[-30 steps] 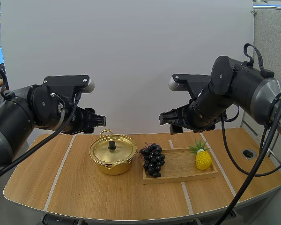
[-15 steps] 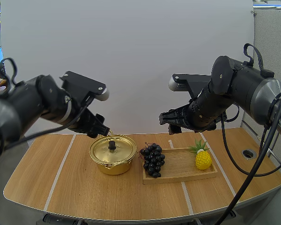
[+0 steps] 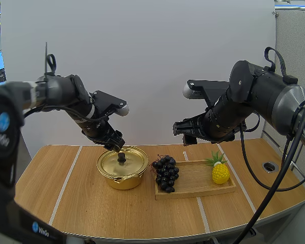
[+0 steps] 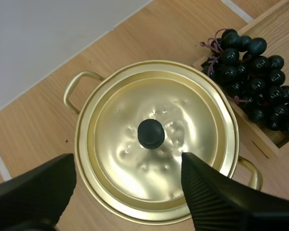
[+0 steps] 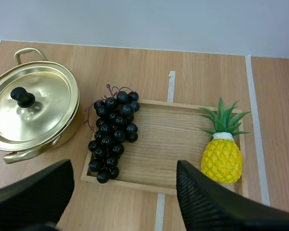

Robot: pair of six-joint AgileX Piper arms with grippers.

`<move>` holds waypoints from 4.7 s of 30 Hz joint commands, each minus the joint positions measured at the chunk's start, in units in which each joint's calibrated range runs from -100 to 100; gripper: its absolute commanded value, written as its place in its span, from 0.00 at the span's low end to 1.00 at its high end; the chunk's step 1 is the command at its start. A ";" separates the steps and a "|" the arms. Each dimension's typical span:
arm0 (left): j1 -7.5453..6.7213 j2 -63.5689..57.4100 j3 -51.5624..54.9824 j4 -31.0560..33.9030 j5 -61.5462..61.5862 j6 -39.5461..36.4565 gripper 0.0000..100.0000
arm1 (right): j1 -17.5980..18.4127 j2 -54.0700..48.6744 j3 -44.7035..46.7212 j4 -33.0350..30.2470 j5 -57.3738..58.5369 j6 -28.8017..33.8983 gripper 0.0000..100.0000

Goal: Open the pot, put the grape inside, and close it

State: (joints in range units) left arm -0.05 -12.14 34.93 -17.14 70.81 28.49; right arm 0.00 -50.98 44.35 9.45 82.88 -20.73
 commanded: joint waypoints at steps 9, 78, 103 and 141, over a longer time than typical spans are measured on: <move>-2.33 6.69 -3.58 -0.56 -0.62 0.71 1.00 | -0.14 -0.49 -0.59 0.11 -0.44 -0.19 1.00; -2.62 8.09 -13.32 -1.29 9.75 -0.03 0.00 | -0.14 -0.49 -0.59 0.11 -0.44 -0.19 1.00; -2.62 -11.63 -50.83 6.09 8.73 -10.57 0.00 | -0.14 0.08 -0.59 8.53 -4.92 -0.89 1.00; -2.62 -12.47 -71.02 10.75 -19.30 -12.67 0.00 | 6.08 16.22 -0.59 12.91 -16.92 2.20 1.00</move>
State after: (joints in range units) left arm -2.55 -24.15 -35.57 -6.64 54.89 16.36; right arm 5.32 -34.47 44.35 24.48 67.29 -21.33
